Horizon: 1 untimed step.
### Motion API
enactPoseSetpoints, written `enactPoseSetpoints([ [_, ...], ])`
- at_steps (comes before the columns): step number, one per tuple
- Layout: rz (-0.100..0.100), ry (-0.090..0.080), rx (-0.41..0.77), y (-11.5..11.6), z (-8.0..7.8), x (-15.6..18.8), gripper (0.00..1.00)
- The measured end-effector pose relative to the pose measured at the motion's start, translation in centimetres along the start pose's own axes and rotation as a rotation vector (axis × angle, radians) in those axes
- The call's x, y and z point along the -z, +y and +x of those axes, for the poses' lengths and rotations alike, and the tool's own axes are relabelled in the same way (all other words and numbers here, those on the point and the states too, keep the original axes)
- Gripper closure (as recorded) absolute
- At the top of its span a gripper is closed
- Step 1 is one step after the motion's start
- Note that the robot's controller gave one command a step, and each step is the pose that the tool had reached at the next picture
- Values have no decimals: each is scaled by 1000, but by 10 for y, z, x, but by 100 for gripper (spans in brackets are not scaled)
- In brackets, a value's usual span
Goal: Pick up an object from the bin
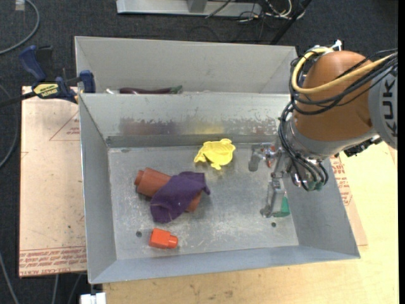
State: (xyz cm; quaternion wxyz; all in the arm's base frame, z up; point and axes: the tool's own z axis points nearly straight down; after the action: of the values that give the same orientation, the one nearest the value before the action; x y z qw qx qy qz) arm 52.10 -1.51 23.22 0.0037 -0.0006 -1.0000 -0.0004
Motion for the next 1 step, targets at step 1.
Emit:
enactPoseSetpoints([
  [1,0,-8,0,0,-1,4,0],
])
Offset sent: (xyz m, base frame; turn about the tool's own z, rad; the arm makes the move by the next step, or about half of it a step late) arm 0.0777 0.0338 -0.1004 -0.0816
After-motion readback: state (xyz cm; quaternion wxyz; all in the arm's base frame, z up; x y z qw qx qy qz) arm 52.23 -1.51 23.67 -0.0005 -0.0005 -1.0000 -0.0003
